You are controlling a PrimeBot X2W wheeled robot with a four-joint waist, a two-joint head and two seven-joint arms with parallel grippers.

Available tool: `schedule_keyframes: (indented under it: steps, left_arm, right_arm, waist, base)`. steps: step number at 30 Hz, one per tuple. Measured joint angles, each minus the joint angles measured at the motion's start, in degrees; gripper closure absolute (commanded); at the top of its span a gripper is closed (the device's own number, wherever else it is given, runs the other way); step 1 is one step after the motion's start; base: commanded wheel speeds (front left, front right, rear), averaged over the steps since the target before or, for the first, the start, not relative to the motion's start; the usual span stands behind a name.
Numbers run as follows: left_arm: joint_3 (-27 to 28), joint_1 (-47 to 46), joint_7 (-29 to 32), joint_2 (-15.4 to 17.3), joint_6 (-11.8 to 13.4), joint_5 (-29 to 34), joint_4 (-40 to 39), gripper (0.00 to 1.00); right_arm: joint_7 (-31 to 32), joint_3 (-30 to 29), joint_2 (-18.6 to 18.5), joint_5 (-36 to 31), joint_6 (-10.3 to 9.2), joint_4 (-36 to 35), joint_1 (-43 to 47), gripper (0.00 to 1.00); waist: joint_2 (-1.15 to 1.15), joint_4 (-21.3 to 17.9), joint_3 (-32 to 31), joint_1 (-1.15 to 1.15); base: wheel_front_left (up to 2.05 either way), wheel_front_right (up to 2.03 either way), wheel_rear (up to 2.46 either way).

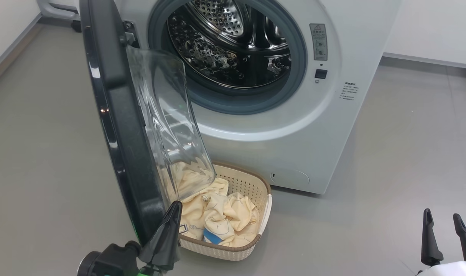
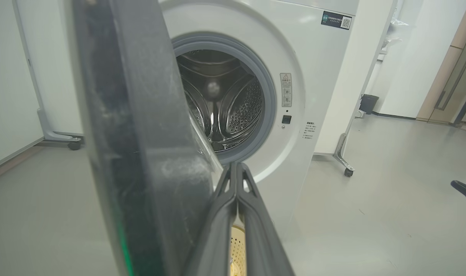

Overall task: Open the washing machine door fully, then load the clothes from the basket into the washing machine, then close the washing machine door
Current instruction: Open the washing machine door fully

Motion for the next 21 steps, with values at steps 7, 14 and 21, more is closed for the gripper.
schedule_keyframes:
  steps: [7, 14, 21]
  left_arm:
    - [0.2, 0.0, 1.0, -0.2, 1.5, -0.1, 0.5, 1.00]
    - [1.4, 0.0, 0.9, -0.6, 3.4, -0.1, 0.5, 1.00]
    - [4.6, -0.1, 0.4, -0.6, 5.4, -0.4, 0.9, 1.00]
  right_arm:
    - [0.0, 0.1, 0.0, 0.3, 0.00, 0.0, 0.3, 0.00]
    - [0.0, 0.8, 0.0, 0.4, 0.00, -0.2, 0.8, 0.00]
    - [0.0, 1.2, -0.1, 0.4, 0.00, -0.6, 0.8, 0.00]
  waist:
    - [0.00, 1.7, 0.1, 0.00]
    - [0.00, 4.1, 0.7, 0.00]
    - [0.00, 6.3, 1.9, 0.00]
  base:
    - [0.00, 0.00, 0.00]
    - [0.00, 0.00, 0.00]
    - [0.00, 0.00, 0.00]
